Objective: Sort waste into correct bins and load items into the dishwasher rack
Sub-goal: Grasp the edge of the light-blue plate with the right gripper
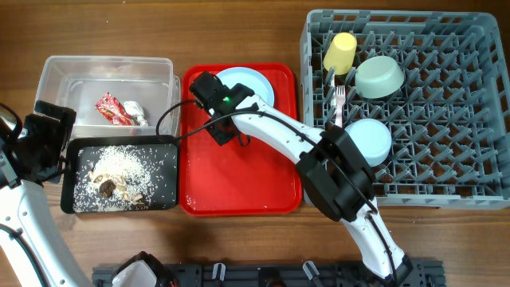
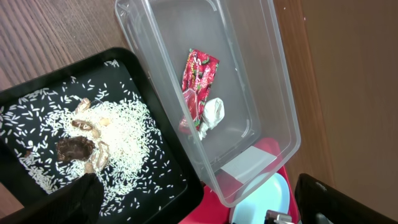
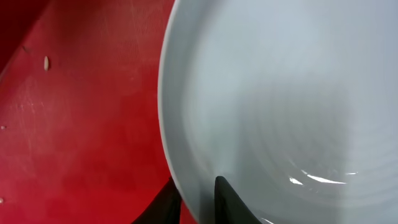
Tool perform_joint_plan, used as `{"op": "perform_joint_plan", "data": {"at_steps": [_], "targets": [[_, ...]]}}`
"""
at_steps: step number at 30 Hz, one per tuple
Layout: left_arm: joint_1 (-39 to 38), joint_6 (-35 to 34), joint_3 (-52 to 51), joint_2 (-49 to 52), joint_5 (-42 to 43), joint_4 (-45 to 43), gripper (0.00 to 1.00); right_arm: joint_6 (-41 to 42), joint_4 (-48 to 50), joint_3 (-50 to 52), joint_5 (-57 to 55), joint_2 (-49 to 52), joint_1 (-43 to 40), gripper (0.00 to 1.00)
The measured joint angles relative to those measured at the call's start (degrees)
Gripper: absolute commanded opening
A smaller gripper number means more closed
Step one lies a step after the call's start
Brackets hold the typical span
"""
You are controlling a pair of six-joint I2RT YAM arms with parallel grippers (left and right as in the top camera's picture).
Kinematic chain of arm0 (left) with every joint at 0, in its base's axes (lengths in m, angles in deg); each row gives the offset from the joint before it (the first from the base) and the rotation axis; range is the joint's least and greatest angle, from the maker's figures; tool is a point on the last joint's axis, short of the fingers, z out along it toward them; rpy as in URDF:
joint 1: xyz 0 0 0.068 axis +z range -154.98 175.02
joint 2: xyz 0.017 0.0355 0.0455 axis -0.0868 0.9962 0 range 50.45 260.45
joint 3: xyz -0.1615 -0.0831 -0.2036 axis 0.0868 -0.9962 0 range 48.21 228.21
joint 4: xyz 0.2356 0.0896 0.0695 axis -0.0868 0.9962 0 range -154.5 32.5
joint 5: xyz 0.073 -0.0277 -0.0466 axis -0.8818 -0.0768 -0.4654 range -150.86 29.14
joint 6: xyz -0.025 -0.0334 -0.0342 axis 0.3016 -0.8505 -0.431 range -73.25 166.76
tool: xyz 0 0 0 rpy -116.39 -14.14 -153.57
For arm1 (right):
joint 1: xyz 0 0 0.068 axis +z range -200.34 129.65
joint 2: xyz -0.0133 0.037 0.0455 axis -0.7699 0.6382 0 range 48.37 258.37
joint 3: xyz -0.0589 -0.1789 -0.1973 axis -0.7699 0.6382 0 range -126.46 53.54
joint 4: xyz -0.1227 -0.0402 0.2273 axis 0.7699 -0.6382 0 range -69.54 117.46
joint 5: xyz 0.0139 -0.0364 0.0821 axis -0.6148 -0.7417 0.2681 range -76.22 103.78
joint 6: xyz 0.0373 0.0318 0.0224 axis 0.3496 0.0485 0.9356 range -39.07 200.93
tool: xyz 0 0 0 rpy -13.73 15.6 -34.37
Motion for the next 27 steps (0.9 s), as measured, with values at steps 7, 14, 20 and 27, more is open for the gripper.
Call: {"op": "perform_joint_plan", "data": {"at_steps": [7, 14, 20, 27], "targets": [[0.0, 0.0, 0.0, 0.0, 0.0, 0.0, 1.0, 0.0, -0.2, 0.0, 0.2, 0.0, 0.0, 0.06], [0.0, 0.0, 0.0, 0.0, 0.0, 0.0, 1.0, 0.2, -0.5, 0.0, 0.1, 0.0, 0.0, 0.05], [0.0, 0.0, 0.0, 0.0, 0.0, 0.0, 1.0, 0.2, -1.0, 0.0, 0.8, 0.0, 0.0, 0.04], [0.0, 0.0, 0.0, 0.0, 0.0, 0.0, 1.0, 1.5, 0.3, 0.0, 8.9, 0.0, 0.0, 0.04]]}}
